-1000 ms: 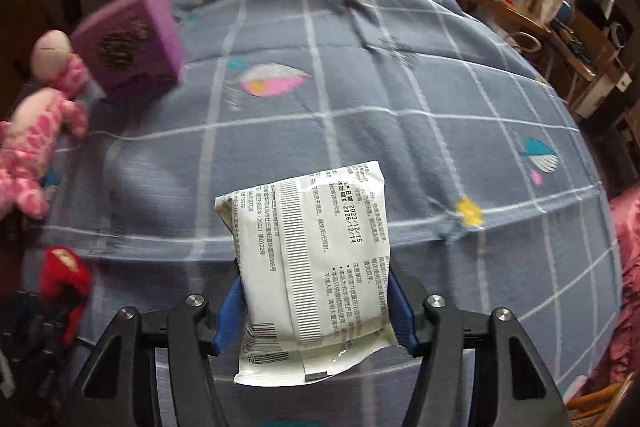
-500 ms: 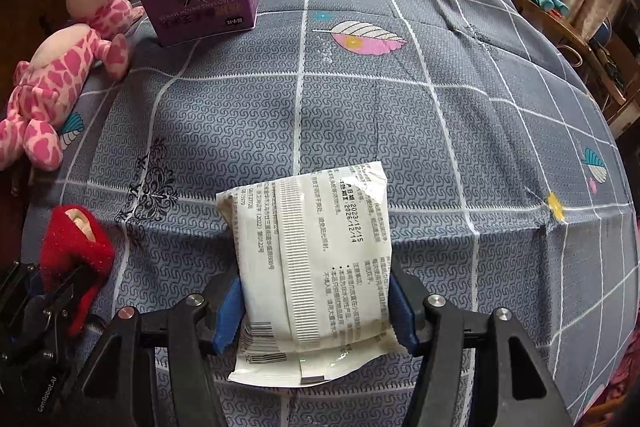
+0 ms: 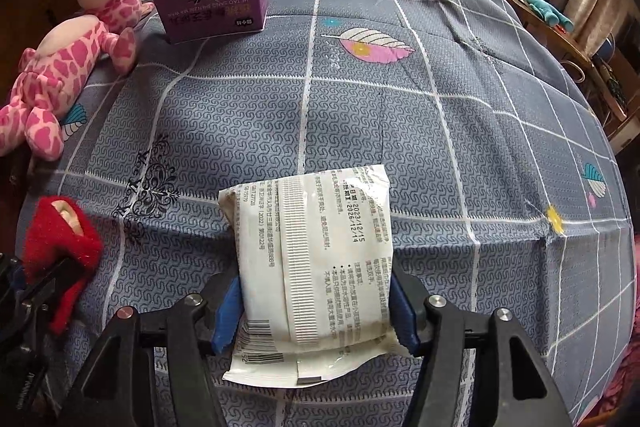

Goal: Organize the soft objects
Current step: 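Carry the red sock toward the gold tray with left tool while right tool holds the receipt, then lower the red sock into the gold tray and open the left tool, then carry the receipt packet over the gold tray with the right tool, then lower the receipt packet into the tray and open the right tool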

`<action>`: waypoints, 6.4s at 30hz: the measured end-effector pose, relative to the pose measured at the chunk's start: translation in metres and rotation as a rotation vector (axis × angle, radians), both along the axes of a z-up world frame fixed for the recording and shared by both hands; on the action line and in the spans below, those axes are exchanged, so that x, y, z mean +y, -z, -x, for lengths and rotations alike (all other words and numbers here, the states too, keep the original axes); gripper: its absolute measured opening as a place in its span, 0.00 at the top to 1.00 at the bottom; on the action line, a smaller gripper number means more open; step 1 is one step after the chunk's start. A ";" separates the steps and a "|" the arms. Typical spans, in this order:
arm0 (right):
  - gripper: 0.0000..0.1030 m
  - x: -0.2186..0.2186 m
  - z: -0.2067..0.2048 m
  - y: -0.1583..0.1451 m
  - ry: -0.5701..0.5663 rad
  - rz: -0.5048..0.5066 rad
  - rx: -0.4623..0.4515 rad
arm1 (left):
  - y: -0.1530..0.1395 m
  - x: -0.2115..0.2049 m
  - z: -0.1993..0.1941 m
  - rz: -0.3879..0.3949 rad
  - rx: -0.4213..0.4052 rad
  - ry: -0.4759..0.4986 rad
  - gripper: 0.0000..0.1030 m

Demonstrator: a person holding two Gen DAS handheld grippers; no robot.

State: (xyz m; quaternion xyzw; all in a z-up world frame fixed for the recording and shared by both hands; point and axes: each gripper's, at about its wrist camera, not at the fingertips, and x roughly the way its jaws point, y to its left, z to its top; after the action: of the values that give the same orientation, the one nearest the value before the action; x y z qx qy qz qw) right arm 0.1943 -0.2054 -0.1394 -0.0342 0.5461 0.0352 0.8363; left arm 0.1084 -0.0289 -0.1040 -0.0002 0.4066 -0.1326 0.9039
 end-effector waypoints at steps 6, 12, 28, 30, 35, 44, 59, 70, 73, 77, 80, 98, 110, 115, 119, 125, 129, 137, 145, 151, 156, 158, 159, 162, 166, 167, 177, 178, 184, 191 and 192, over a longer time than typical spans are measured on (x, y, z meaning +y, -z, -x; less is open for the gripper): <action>0.39 0.004 0.004 0.000 -0.012 0.012 -0.011 | -0.042 0.007 0.019 0.014 -0.085 -0.025 0.80; 0.40 0.006 0.006 -0.001 -0.022 0.027 -0.020 | -0.076 0.021 0.035 0.042 -0.134 -0.054 0.80; 0.40 0.010 0.017 -0.003 -0.056 0.064 -0.055 | -0.101 0.092 0.058 0.046 -0.160 -0.241 0.80; 0.40 0.010 0.017 -0.003 -0.055 0.064 -0.055 | -0.100 0.105 0.059 0.047 -0.154 -0.273 0.80; 0.40 0.011 0.017 -0.003 -0.058 0.070 -0.059 | -0.093 0.141 0.061 0.076 -0.126 -0.360 0.80; 0.40 0.014 0.019 -0.005 -0.068 0.093 -0.066 | -0.066 0.235 0.056 0.191 -0.014 -0.565 0.80; 0.40 0.019 0.020 -0.006 -0.085 0.129 -0.075 | -0.018 0.227 0.033 0.007 0.058 -0.594 0.76; 0.40 0.018 0.020 -0.006 -0.085 0.129 -0.075 | -0.034 0.217 0.046 -0.044 0.010 -0.592 0.70; 0.40 0.018 0.020 -0.006 -0.084 0.127 -0.074 | -0.041 0.216 0.050 -0.046 -0.001 -0.597 0.67; 0.40 0.017 0.019 -0.006 -0.085 0.130 -0.075 | -0.049 0.215 0.055 -0.047 -0.022 -0.600 0.62; 0.40 0.018 0.020 -0.006 -0.085 0.131 -0.075 | -0.057 0.215 0.060 -0.048 -0.038 -0.604 0.56; 0.40 0.018 0.020 -0.009 -0.087 0.142 -0.078 | -0.084 0.228 0.095 -0.070 -0.125 -0.636 0.30; 0.40 0.017 0.019 -0.010 -0.077 0.135 -0.072 | -0.089 0.235 0.118 -0.044 -0.135 -0.641 0.27; 0.40 0.017 0.019 -0.009 -0.073 0.139 -0.071 | -0.086 0.241 0.123 -0.035 -0.120 -0.658 0.26; 0.41 0.017 0.016 -0.011 -0.050 0.131 -0.047 | -0.082 0.248 0.126 -0.028 -0.109 -0.670 0.26; 0.41 0.021 0.013 -0.016 0.004 0.140 -0.021 | -0.077 0.254 0.130 -0.017 -0.098 -0.680 0.25; 0.41 0.031 0.018 -0.032 0.013 0.114 -0.056 | -0.076 0.258 0.130 -0.011 -0.097 -0.691 0.24; 0.41 0.095 0.037 -0.083 -0.128 -0.014 -0.148 | -0.071 0.268 0.130 0.003 -0.083 -0.722 0.24; 0.41 0.201 0.066 -0.111 -0.381 -0.154 -0.163 | -0.073 0.277 0.133 0.009 -0.091 -0.749 0.24; 0.41 0.263 0.067 -0.123 -0.482 -0.221 -0.158 | -0.076 0.282 0.135 0.007 -0.096 -0.761 0.23; 0.41 0.295 0.066 -0.124 -0.513 -0.235 -0.152 | -0.076 0.283 0.135 0.005 -0.097 -0.765 0.22; 0.41 0.303 0.063 -0.125 -0.508 -0.237 -0.163 | -0.075 0.284 0.135 0.005 -0.095 -0.768 0.22; 0.41 0.306 0.061 -0.125 -0.501 -0.244 -0.169 | -0.075 0.284 0.134 0.005 -0.093 -0.769 0.22; 0.41 0.316 0.049 -0.116 -0.487 -0.259 -0.158 | -0.073 0.286 0.133 0.006 -0.087 -0.770 0.22; 0.41 0.342 0.032 -0.082 -0.504 -0.166 -0.118 | -0.070 0.286 0.133 0.009 -0.077 -0.766 0.22; 0.41 0.347 0.029 -0.071 -0.506 -0.134 -0.101 | -0.069 0.286 0.133 0.010 -0.076 -0.766 0.22; 0.40 0.355 0.022 -0.043 -0.496 -0.084 -0.059 | -0.066 0.286 0.132 0.012 -0.064 -0.767 0.22; 0.40 0.356 0.022 -0.043 -0.497 -0.080 -0.060 | -0.066 0.285 0.132 0.011 -0.065 -0.766 0.22; 0.38 0.360 0.022 -0.041 -0.499 -0.066 -0.066 | -0.066 0.283 0.132 0.008 -0.065 -0.757 0.22; 0.37 0.356 0.027 -0.045 -0.497 -0.094 -0.066 | -0.066 0.280 0.132 0.005 -0.067 -0.753 0.21; 0.36 0.354 0.029 -0.047 -0.495 -0.097 -0.069 | -0.066 0.280 0.131 0.005 -0.066 -0.753 0.21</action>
State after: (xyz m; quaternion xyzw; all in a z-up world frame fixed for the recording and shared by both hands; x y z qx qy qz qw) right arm 0.1652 0.1490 -0.0927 -0.1279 0.4899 0.2639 0.8210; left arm -0.0231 0.2514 -0.0379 -0.1475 0.3484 0.2080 0.9020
